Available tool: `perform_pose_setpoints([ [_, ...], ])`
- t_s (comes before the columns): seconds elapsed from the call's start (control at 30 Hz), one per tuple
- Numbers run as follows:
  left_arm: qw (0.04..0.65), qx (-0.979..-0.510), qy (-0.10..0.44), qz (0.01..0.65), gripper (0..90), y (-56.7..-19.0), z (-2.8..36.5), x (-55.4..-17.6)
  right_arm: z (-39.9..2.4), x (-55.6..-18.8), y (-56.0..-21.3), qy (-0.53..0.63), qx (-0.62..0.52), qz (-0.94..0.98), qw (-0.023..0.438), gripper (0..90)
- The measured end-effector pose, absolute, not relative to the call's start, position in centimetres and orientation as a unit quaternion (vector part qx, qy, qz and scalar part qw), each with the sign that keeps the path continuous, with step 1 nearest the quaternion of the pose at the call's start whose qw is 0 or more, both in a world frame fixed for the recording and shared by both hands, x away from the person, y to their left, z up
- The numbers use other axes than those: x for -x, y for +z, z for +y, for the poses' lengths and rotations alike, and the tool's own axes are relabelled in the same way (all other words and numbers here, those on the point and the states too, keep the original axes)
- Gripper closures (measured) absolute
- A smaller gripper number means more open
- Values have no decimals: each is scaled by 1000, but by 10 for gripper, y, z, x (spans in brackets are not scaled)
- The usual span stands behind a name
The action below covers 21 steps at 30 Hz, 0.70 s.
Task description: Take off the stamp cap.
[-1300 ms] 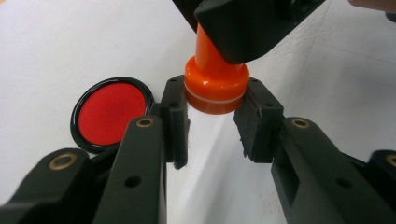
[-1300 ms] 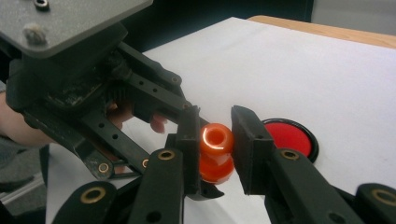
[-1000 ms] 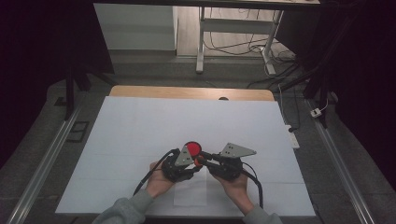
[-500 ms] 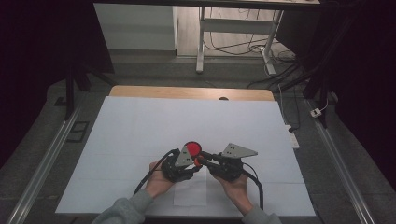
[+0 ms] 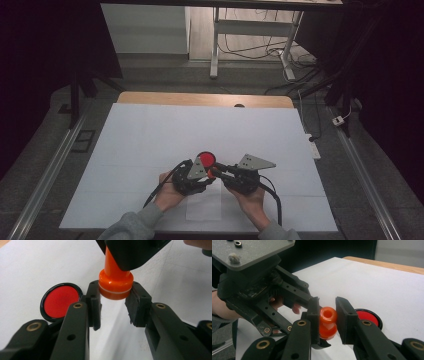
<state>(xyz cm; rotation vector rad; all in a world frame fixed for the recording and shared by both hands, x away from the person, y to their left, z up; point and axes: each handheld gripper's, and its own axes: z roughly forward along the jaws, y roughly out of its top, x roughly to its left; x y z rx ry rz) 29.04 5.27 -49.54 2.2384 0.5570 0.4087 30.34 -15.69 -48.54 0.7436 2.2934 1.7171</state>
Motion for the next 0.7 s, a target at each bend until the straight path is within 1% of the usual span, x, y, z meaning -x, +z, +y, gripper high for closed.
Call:
perform_pose_setpoints([
  [0.63,376,-885,164,218,658,-500,51,-291,-156,-304,-491,575,-262,771,85,733],
  [0.67,358,-892,171,216,658,-500,50,-291,-157,-304,-490,581,-266,764,91,734],
  [0.7,311,-907,186,214,658,-513,47,-292,-161,-303,-486,594,-273,749,109,734],
])
